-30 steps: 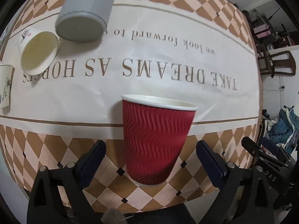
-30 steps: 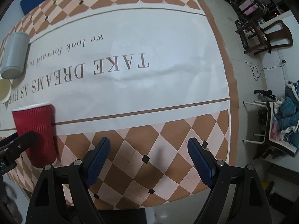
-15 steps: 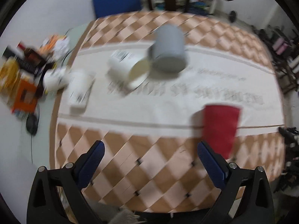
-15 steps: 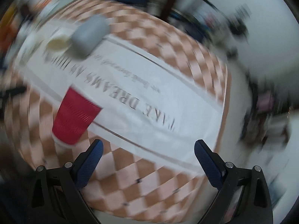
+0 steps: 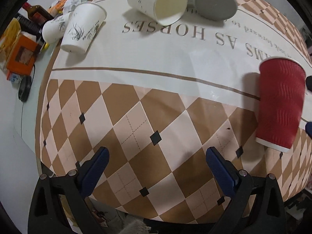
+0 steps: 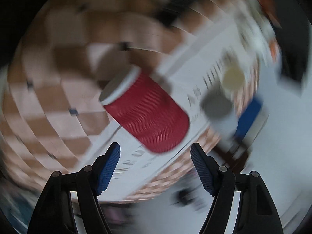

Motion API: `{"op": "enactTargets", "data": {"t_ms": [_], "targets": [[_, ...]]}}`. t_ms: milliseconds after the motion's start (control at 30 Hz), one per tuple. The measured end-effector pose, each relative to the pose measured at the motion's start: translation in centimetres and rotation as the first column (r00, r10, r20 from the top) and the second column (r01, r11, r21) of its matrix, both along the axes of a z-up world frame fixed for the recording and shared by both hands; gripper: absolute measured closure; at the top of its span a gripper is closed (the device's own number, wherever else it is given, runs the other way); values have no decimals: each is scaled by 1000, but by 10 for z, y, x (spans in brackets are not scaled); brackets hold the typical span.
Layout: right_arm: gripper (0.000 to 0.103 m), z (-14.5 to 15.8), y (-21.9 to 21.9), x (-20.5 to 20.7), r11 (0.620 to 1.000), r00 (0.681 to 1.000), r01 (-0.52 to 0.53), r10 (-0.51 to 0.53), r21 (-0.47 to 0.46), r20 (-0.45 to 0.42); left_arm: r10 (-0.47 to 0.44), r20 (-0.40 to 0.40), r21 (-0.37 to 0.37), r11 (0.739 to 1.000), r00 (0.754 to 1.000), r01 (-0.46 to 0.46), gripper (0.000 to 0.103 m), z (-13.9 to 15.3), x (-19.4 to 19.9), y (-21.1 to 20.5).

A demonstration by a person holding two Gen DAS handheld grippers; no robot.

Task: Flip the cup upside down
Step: 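Lift the red cup and rotate the right tool to turn it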

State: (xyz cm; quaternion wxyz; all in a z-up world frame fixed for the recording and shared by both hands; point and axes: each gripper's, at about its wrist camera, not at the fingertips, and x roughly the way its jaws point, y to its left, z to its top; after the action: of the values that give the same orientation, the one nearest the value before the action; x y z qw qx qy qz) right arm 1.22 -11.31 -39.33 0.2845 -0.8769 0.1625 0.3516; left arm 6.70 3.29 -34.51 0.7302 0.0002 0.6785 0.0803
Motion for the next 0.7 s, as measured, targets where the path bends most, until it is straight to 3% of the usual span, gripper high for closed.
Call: {"op": "enactTargets", "data": {"t_ms": [33,133,333,500,633,700], "targets": [[27,-8,-6,0,993,994,-112,113,-48,13,2,-2,5,1000,1000,-2,2,-2,0,1],[27,-23,-13,7,949,957,-288,291,-127,10,13,-3,16,1000,1000,-13,2,-6,-1,1],[28,-41,-12,30,885,905,-420,425,-199,-17,45,-15,11,999,999,-45,2,-16,-4,7],[29,-39,-10,31,893,912,-409,409,-188,-39,76,-17,10,997,997,-75,2,-19,-6,22],[30,-29,8,37,950,957,-290,286,-113,-51,87,0,22,996,996,-87,2,-11,-9,29],[30,-19,23,45,981,983,-179,175,-70,-61,91,10,24,996,996,-91,2,-8,-8,34]]}}
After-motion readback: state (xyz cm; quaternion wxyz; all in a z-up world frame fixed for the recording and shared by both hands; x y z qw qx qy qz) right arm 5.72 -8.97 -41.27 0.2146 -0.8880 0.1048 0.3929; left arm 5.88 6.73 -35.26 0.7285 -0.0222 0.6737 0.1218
